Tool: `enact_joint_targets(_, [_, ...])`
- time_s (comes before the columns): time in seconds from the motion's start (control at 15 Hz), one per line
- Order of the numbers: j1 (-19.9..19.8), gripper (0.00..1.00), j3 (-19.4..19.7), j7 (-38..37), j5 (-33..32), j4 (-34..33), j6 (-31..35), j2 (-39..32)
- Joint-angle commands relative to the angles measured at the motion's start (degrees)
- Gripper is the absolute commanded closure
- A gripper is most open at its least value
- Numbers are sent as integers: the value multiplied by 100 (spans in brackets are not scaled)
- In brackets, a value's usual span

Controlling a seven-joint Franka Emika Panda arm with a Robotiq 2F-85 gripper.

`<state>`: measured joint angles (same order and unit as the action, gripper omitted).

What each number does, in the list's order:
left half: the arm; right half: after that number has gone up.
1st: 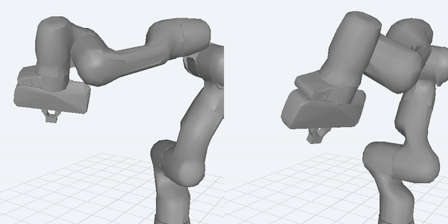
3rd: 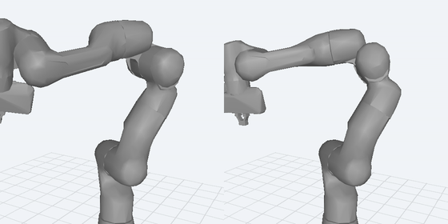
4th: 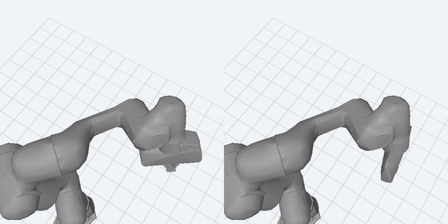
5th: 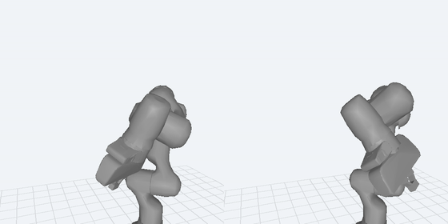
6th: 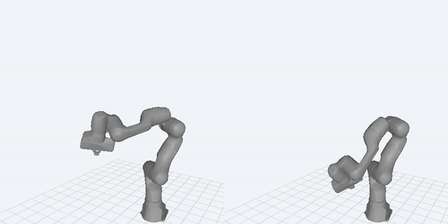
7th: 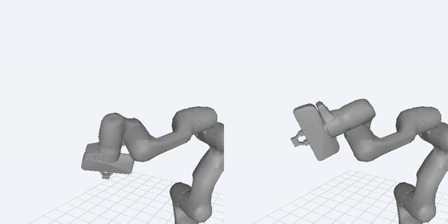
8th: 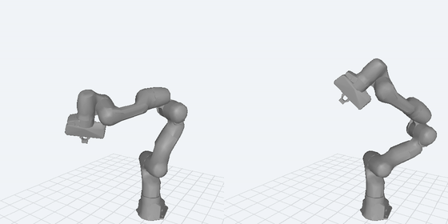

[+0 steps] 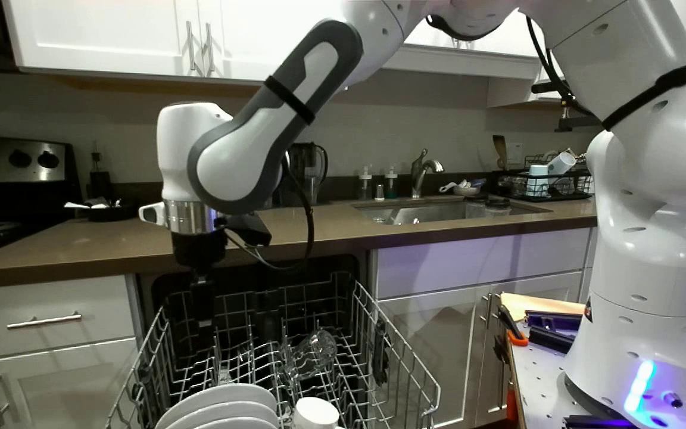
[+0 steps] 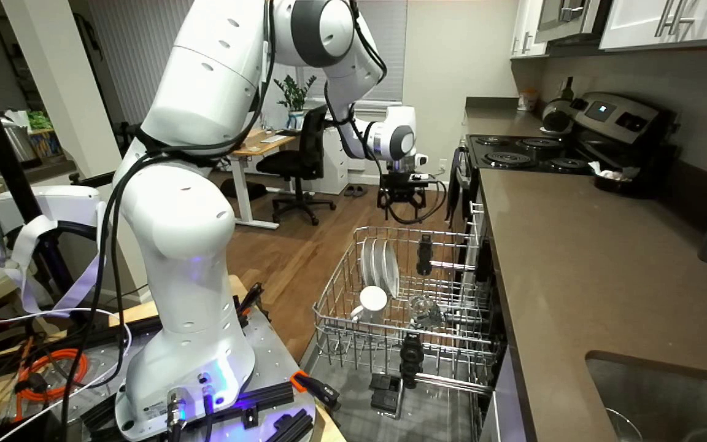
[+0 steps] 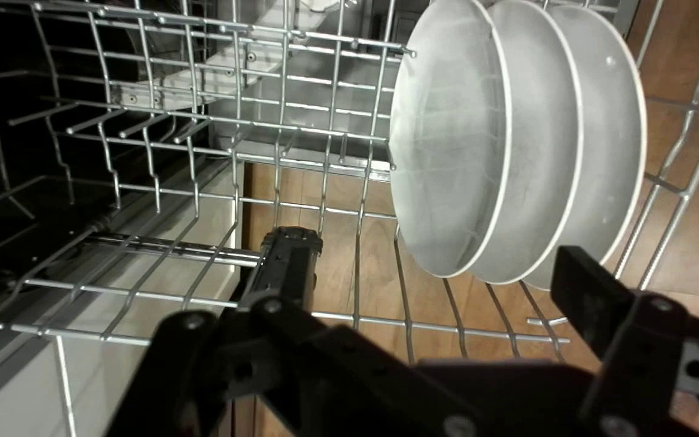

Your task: Remove the white plate from the counter and place it on the left side of the dishwasher

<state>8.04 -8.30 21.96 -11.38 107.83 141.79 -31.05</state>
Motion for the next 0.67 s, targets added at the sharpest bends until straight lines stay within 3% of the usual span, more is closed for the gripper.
enact_joint_targets(0.0, [197,0,262,-421,-531,557,-134,730])
enact_joint_targets(0.2, [224,0,490,-863,-1041,954,39,1184])
enact_joint_targets(0.6, [7,0,449,-871,-919,1500,-124,1850])
